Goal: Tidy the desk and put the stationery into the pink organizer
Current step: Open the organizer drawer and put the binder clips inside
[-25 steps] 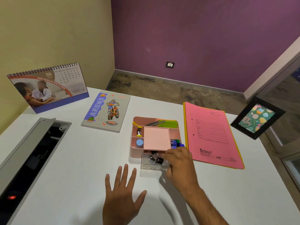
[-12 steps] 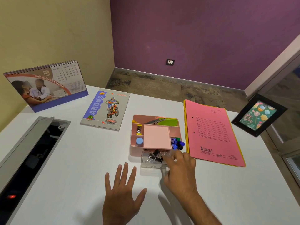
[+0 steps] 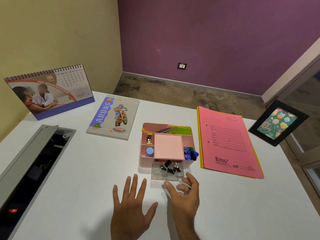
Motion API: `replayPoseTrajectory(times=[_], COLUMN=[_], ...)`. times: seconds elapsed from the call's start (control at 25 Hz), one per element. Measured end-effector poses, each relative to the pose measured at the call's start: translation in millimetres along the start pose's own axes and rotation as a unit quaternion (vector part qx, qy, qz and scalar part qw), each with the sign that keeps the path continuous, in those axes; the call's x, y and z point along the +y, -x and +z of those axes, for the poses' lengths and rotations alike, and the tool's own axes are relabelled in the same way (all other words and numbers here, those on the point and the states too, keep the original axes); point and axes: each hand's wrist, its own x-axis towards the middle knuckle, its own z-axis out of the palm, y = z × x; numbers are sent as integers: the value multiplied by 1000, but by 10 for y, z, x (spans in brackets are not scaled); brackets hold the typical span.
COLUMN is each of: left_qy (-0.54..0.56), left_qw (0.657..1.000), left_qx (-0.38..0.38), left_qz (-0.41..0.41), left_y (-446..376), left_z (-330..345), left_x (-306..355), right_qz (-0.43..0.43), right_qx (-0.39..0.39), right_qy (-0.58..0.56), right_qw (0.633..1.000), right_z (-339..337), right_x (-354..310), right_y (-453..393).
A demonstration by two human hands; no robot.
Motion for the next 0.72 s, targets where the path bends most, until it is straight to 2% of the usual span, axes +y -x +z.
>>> replayPoseTrajectory(times=[0.4, 0.72], left_qy=[1, -7], left_qw=[1000, 1000], left_qx=[-16, 2], left_qz=[-13, -13], left_y=[-9, -24], left_z=[-42, -2], left_x=[11, 1], right_qz=[-2, 18], right_qx=[28, 62], right_qy=[1, -5], right_qw=[1000, 998], right_z=[100, 198], right_x=[-52, 15], right_y=[-388, -567])
